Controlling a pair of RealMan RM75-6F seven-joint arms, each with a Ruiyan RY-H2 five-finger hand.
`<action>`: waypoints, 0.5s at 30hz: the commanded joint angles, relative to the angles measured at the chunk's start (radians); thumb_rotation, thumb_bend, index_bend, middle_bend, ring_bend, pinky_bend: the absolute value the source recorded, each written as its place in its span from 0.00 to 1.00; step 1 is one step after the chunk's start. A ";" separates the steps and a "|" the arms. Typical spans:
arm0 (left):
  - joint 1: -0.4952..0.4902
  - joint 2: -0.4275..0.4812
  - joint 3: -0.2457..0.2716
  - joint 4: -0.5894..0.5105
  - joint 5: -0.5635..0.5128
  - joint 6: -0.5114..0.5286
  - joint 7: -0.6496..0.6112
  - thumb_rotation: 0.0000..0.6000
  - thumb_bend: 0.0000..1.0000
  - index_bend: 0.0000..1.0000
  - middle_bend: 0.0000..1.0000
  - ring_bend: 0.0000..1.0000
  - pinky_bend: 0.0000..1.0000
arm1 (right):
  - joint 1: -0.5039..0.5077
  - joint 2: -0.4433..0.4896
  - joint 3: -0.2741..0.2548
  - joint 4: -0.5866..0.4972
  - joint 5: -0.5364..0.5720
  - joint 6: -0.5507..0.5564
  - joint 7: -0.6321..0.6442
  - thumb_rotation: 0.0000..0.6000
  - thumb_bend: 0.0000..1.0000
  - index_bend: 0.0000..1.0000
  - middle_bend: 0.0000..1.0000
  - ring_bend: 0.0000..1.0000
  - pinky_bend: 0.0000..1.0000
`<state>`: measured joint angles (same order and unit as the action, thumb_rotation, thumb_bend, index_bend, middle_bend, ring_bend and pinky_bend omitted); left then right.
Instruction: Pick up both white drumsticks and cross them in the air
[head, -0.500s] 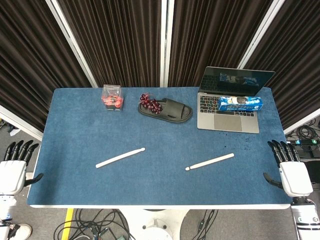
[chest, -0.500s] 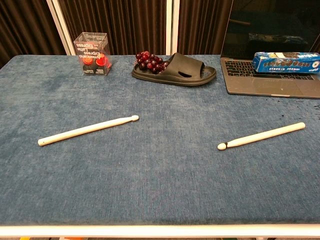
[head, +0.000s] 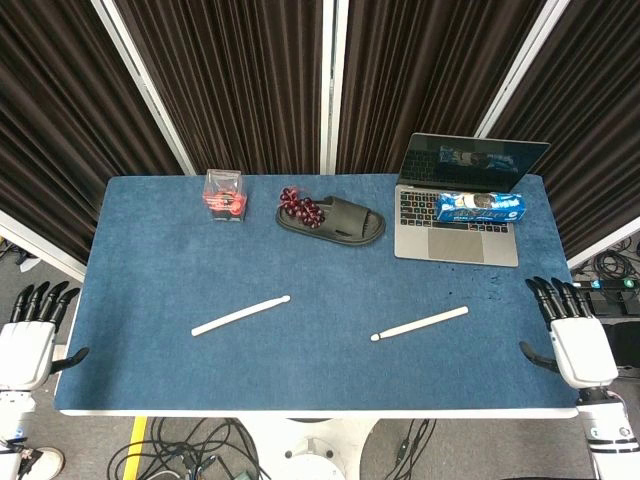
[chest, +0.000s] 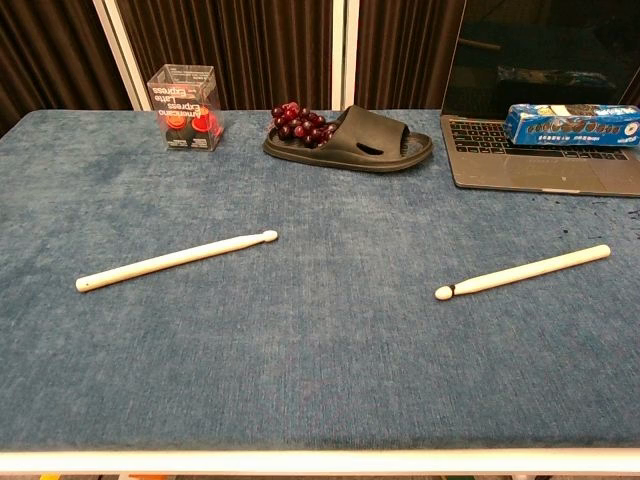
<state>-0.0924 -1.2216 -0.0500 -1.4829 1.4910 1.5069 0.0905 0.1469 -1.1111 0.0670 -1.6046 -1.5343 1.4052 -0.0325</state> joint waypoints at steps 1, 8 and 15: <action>0.002 0.001 0.000 -0.006 0.002 0.005 0.013 1.00 0.06 0.15 0.09 0.03 0.05 | 0.052 -0.006 -0.005 0.036 -0.004 -0.086 0.012 1.00 0.16 0.08 0.13 0.01 0.12; 0.005 0.009 0.003 -0.026 -0.002 0.002 0.017 1.00 0.06 0.15 0.09 0.03 0.05 | 0.191 -0.085 0.000 0.176 0.016 -0.309 0.020 1.00 0.20 0.24 0.23 0.07 0.18; 0.007 0.011 0.001 -0.039 -0.011 0.000 0.034 1.00 0.06 0.16 0.09 0.03 0.05 | 0.296 -0.215 -0.013 0.350 -0.010 -0.424 -0.012 1.00 0.16 0.34 0.31 0.10 0.19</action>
<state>-0.0853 -1.2100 -0.0485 -1.5212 1.4796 1.5070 0.1245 0.4074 -1.2801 0.0601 -1.3024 -1.5322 1.0104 -0.0295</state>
